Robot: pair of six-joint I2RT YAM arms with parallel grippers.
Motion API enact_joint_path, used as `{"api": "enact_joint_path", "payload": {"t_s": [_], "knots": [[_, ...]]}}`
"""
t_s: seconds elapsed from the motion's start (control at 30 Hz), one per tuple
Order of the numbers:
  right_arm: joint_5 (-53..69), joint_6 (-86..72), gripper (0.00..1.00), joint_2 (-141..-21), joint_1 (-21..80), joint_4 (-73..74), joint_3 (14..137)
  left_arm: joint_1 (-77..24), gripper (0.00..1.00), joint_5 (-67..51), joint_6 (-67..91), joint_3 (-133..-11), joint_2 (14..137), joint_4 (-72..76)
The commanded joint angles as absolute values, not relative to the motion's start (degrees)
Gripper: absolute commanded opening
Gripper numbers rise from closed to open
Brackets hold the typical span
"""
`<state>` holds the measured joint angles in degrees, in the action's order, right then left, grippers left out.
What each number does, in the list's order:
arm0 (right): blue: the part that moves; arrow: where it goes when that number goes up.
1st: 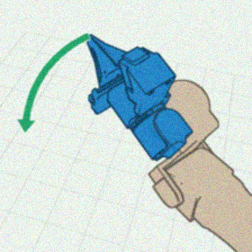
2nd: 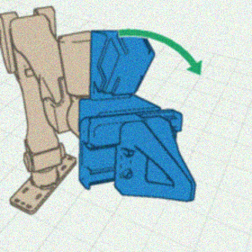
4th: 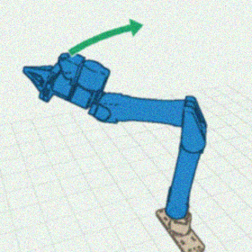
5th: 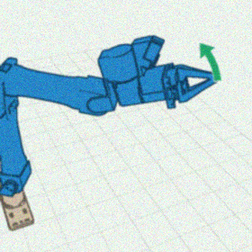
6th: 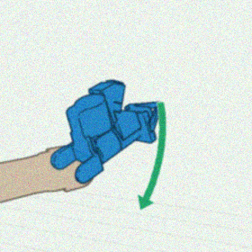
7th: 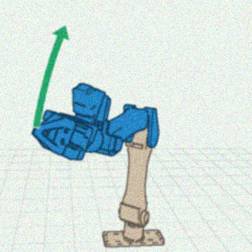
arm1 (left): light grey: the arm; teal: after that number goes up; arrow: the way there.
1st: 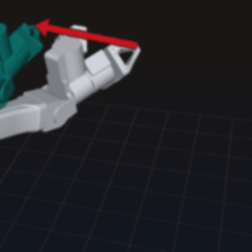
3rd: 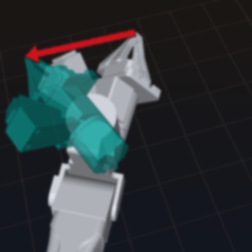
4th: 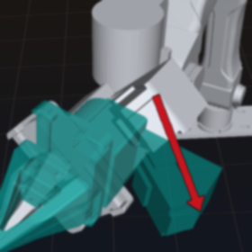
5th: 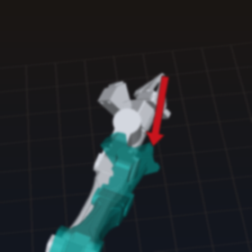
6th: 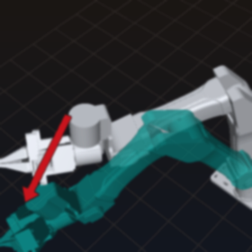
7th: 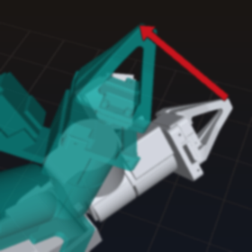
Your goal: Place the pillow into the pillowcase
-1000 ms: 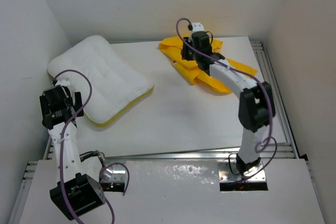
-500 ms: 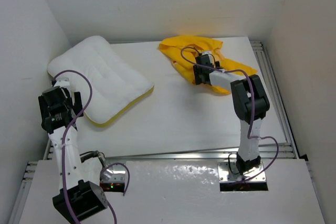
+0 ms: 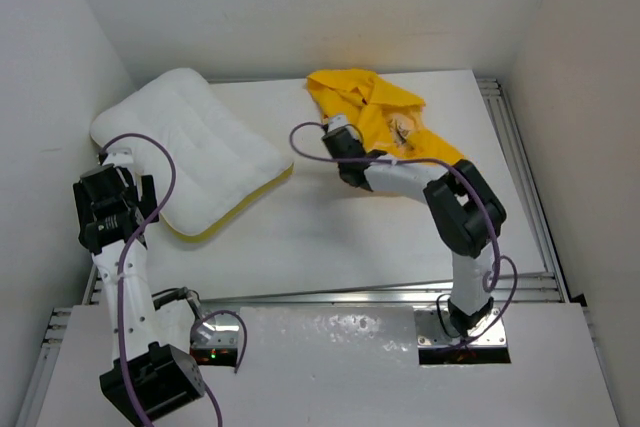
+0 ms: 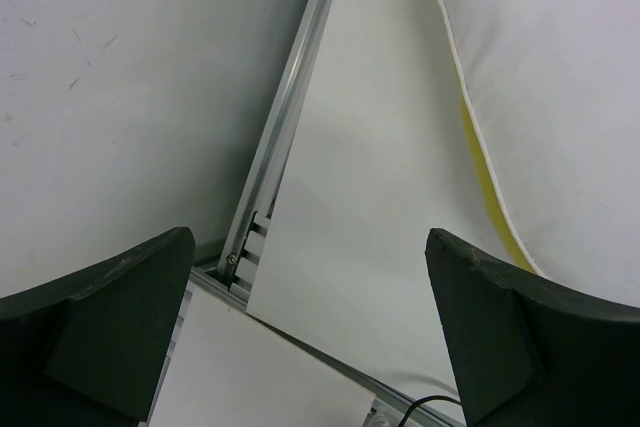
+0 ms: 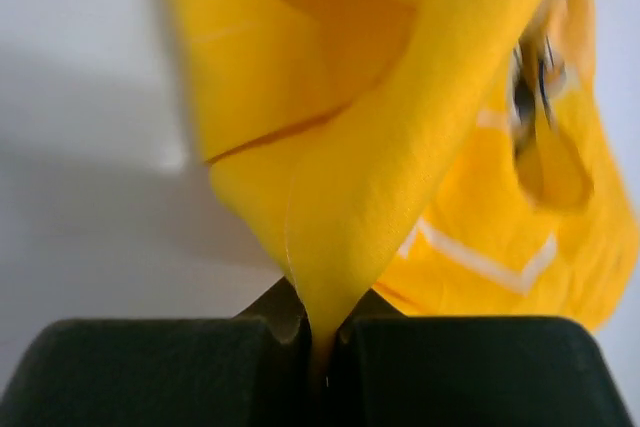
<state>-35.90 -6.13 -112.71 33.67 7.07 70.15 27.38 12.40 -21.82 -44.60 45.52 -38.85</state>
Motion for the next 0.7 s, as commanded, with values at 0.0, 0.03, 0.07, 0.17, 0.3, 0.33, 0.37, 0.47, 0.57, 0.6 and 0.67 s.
{"api": "enact_joint_path", "payload": {"t_s": [0.0, 0.03, 0.07, 0.17, 0.3, 0.33, 0.37, 0.47, 0.57, 0.6, 0.67], "knots": [[-35.79, -4.91, 0.0, -107.75, 42.16, 4.82, 72.5, 27.33, 1.0, 11.78, -21.97, -47.11, 45.35, -37.35], [-34.12, -7.53, 0.0, -108.1, 43.06, 7.36, 73.47, 27.33, 1.0, 11.86, -21.97, -47.2, 45.35, -37.35], [-31.75, -9.04, 0.01, -108.54, 43.94, 8.69, 75.48, 27.33, 1.0, 11.87, -22.06, -47.11, 45.35, -37.44], [-18.05, -12.39, 0.21, -111.52, 45.79, 10.55, 78.73, 27.33, 1.0, 11.87, -22.15, -47.2, 45.35, -37.44], [3.03, -12.39, 0.58, -115.92, 46.67, 13.79, 84.8, 27.33, 1.0, 12.13, -22.59, -47.46, 45.35, -37.44], [4.73, -11.7, 0.73, -114.71, 46.58, 12.75, 84.47, 27.33, 1.0, 12.56, -22.85, -47.55, 45.35, -37.62], [5.01, -10.99, 0.78, -113.48, 46.5, 11.87, 83.59, 27.33, 1.0, 12.66, -22.94, -47.46, 45.35, -37.7], [3.0, -7.83, 0.87, -106.63, 46.41, 7.57, 79.12, 27.33, 1.0, 12.48, -23.29, -47.11, 45.44, -37.44], [0.97, -6.68, 0.72, -100.4, 45.01, 4.57, 75.86, 27.33, 1.0, 11.17, -23.91, -47.2, 45.88, -37.27], [0.97, -6.77, 0.61, -99.24, 43.26, 4.57, 75.68, 27.33, 1.0, 10.12, -24.25, -47.37, 46.57, -37.27], [1.14, -8.69, 0.28, -97.04, 40.71, 5.53, 75.85, 27.33, 1.0, 8.1, -26.62, -48.6, 47.37, -38.22]]}}
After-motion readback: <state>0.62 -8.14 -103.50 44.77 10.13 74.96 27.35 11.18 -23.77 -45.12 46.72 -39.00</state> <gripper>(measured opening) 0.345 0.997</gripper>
